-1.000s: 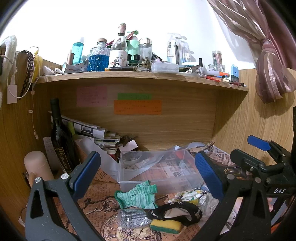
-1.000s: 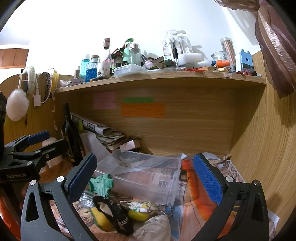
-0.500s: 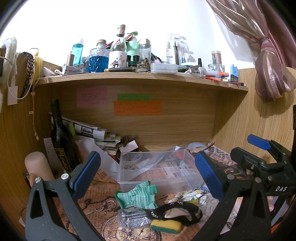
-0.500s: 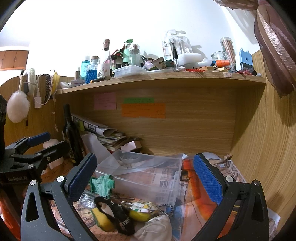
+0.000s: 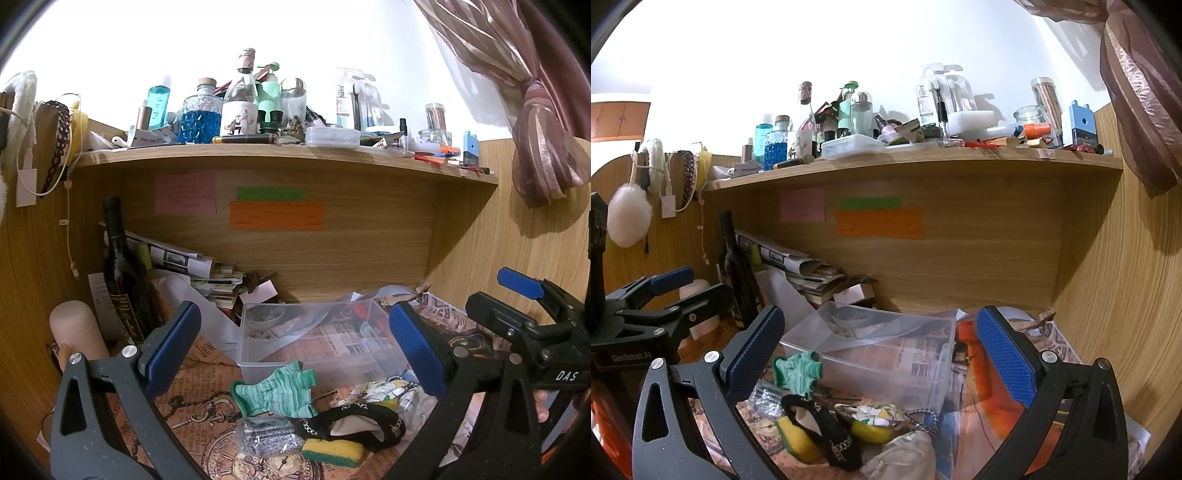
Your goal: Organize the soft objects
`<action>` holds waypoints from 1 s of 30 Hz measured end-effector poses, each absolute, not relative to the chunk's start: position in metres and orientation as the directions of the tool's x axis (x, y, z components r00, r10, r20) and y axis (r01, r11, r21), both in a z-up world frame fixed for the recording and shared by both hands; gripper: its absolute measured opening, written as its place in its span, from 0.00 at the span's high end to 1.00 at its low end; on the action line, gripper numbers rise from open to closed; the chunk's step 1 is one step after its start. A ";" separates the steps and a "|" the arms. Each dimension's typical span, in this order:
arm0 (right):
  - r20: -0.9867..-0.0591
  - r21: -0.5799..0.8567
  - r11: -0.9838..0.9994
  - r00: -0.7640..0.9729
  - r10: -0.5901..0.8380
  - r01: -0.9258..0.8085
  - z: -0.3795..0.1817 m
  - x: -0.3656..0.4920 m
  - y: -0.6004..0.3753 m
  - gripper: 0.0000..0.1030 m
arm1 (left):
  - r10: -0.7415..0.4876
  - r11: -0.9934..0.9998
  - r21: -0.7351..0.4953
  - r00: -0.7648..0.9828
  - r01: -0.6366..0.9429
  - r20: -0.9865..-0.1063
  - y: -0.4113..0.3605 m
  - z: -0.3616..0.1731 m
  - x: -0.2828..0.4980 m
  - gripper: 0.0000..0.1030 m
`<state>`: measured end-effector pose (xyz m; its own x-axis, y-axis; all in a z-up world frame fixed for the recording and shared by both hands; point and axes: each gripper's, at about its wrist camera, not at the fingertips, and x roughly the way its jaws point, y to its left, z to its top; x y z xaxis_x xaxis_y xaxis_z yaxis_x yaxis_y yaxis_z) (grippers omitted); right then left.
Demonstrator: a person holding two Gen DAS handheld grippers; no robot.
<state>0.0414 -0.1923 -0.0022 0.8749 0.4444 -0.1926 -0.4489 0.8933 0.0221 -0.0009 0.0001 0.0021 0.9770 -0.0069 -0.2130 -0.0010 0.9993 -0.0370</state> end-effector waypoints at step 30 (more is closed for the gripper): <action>-0.189 0.024 0.891 0.874 0.448 -0.452 -0.001 0.040 -0.192 0.00 | -0.003 0.999 -0.035 0.979 -0.004 -0.202 0.002 0.005 -0.003 0.00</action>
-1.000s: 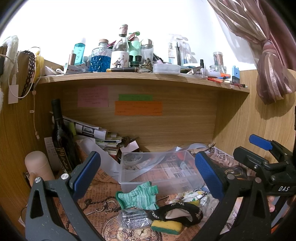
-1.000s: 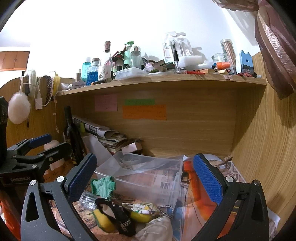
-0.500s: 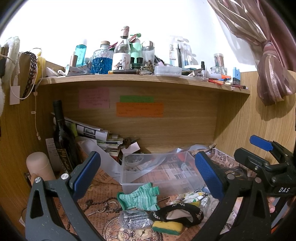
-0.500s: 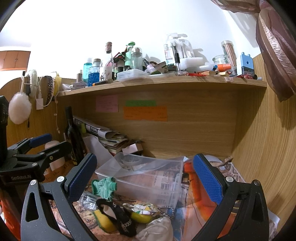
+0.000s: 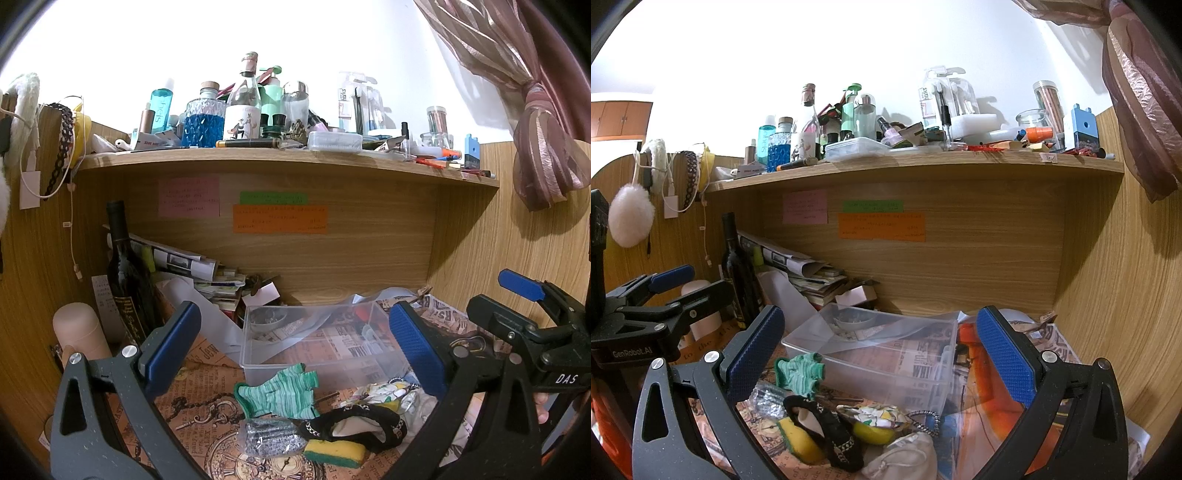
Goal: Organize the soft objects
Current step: 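Grasp the clear bag of metal parts with left tool while right tool grasps white cloth pouch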
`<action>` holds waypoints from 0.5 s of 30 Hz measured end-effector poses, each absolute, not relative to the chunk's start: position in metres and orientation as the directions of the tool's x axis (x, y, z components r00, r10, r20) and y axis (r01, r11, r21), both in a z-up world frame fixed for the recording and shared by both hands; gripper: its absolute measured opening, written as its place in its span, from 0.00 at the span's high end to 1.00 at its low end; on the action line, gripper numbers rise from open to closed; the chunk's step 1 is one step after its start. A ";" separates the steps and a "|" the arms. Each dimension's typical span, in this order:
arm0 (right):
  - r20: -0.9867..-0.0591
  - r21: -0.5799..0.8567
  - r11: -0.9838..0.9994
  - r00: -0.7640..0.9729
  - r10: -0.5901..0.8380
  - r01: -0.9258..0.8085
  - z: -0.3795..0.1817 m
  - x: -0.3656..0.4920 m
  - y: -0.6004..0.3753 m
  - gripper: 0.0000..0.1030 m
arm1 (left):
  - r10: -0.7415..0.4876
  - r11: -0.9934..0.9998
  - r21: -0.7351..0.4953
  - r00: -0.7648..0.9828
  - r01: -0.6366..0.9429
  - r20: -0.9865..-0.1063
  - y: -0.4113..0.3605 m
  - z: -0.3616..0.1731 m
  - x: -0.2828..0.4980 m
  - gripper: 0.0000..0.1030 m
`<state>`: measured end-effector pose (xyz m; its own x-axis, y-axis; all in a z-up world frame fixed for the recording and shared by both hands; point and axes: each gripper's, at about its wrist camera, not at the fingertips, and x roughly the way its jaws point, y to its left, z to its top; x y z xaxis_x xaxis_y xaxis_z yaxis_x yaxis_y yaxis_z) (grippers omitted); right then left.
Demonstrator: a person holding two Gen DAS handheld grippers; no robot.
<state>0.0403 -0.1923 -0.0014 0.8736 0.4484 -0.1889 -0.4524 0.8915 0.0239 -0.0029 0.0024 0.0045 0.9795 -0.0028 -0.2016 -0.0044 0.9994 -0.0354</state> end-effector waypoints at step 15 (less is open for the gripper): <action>-0.358 0.045 0.886 0.821 0.445 -0.461 -0.040 0.063 -0.193 0.00 | -0.029 0.999 -0.036 0.921 0.016 -0.389 0.007 -0.044 0.017 0.00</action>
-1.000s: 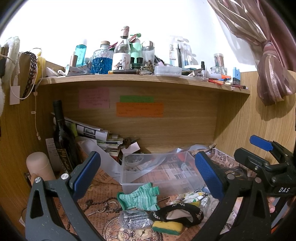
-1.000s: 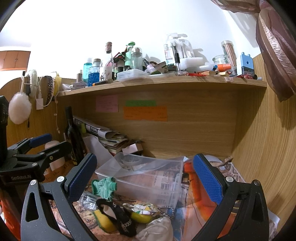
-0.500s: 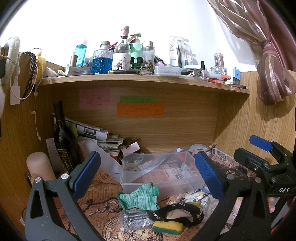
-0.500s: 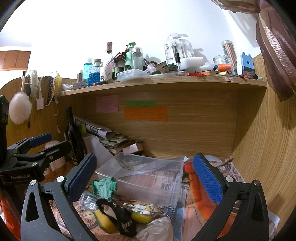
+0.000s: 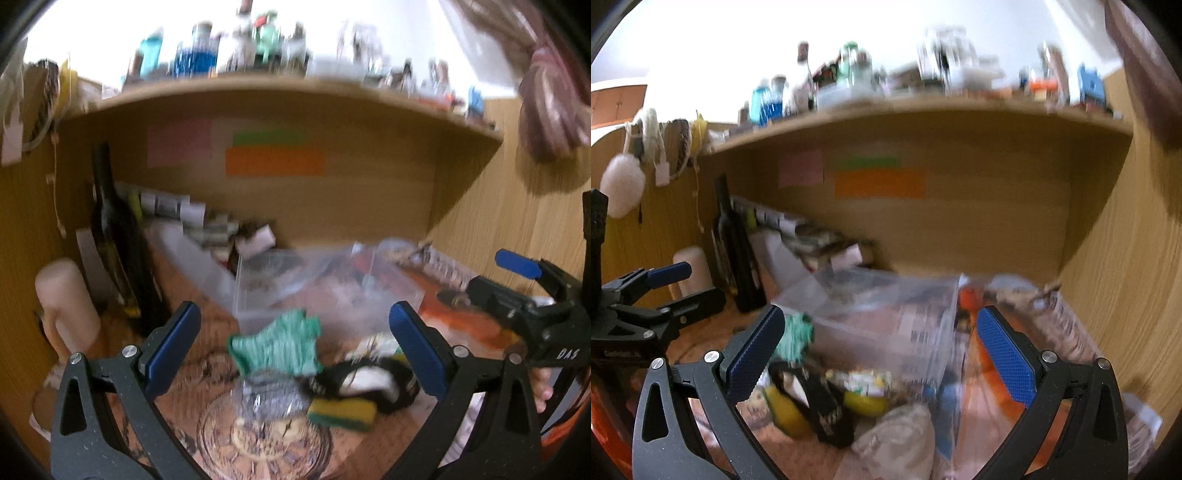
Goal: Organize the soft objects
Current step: 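Grasp the clear bag of metal parts with left tool while right tool grasps white cloth pouch, then carry the bag with left tool into the clear box while right tool drops the pouch in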
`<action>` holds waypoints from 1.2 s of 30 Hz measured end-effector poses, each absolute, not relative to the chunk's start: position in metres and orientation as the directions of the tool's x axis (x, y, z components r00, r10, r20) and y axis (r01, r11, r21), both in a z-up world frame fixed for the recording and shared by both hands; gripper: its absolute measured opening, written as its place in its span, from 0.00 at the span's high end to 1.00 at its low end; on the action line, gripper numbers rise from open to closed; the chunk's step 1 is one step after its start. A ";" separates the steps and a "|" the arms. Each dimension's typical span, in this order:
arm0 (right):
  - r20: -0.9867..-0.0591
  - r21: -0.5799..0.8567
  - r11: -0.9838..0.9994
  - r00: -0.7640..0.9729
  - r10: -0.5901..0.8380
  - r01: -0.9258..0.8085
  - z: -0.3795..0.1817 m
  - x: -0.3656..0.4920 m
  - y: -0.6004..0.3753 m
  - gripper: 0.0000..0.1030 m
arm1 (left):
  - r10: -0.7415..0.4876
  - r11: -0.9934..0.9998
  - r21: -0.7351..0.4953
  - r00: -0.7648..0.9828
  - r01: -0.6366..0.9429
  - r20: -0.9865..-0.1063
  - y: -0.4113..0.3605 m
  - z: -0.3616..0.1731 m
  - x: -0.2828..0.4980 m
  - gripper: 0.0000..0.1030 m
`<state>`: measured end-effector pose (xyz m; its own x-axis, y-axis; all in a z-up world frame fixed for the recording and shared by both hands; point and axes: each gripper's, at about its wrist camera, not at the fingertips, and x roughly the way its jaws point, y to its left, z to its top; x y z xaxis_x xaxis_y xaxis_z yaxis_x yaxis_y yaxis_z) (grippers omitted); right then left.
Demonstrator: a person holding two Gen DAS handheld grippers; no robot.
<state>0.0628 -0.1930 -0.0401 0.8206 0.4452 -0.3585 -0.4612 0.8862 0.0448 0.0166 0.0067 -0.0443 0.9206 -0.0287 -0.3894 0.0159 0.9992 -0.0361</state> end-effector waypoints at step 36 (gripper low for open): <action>-0.630 0.230 0.883 0.630 0.455 -0.408 -0.130 0.085 -0.229 0.76 | -0.176 0.950 -0.307 0.722 -0.053 -0.669 0.063 -0.155 0.074 0.62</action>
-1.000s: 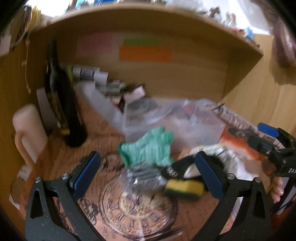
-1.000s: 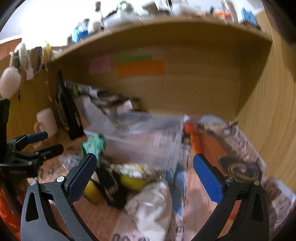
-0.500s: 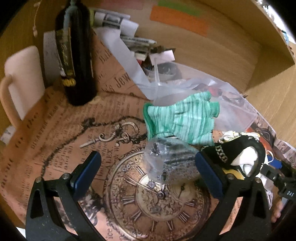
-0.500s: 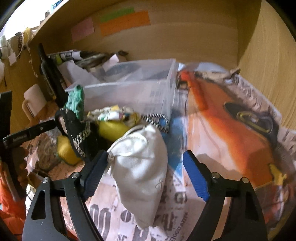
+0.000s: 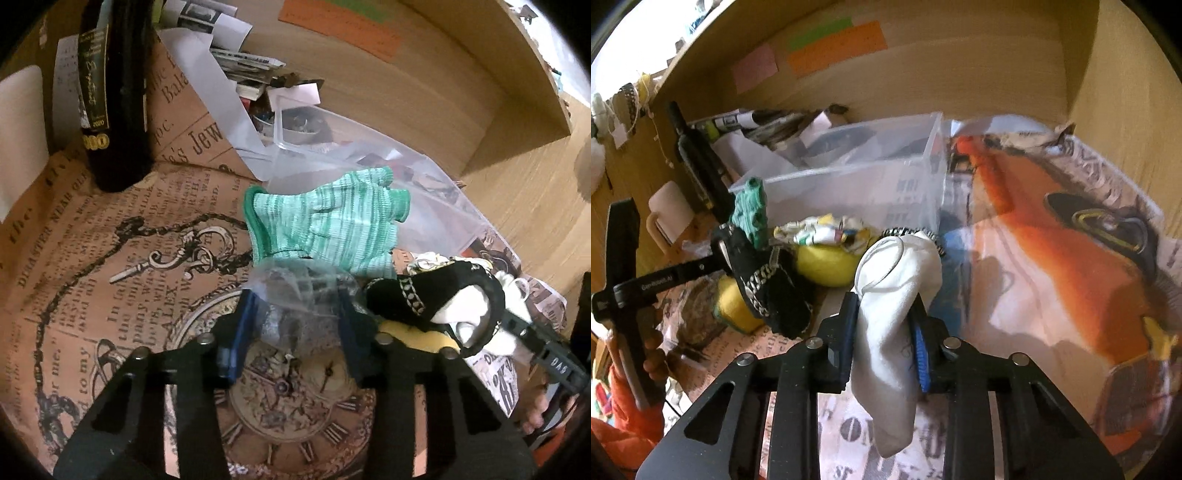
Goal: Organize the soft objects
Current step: 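Carry the bag with left tool into the clear box while right tool drops the pouch in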
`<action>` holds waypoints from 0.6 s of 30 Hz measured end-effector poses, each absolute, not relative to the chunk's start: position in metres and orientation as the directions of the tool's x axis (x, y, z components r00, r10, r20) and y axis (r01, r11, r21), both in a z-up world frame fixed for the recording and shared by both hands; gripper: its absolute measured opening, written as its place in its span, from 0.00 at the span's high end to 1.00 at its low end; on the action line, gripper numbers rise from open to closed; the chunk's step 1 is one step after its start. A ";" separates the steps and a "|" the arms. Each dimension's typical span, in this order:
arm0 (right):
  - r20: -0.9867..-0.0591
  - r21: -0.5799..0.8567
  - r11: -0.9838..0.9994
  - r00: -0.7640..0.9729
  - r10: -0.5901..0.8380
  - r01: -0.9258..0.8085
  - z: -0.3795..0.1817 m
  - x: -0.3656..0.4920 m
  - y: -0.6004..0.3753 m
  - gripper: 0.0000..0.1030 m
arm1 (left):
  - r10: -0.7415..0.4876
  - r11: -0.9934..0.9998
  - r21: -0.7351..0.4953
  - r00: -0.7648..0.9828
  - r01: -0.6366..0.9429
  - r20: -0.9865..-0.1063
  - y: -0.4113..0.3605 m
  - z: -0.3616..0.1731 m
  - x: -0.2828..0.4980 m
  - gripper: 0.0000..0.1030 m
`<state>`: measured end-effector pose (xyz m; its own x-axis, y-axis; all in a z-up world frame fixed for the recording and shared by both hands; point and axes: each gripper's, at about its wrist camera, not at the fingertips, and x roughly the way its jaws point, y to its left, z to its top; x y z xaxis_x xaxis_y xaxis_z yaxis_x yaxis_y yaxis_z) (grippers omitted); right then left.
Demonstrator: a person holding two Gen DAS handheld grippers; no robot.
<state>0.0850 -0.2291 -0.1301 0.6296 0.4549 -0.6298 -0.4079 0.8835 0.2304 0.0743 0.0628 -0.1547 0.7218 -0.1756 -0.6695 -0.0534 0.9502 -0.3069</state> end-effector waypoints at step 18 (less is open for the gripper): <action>-0.468 0.180 0.894 0.764 0.444 -0.409 -0.071 0.076 -0.241 0.76 | -0.088 0.976 -0.215 0.842 -0.034 -0.533 0.066 -0.093 0.040 0.73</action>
<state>0.0764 -0.2413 -0.0707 0.7644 0.4438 -0.4677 -0.4094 0.8945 0.1796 0.0404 0.0662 -0.0933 0.8417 -0.0880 -0.5327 -0.0343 0.9759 -0.2155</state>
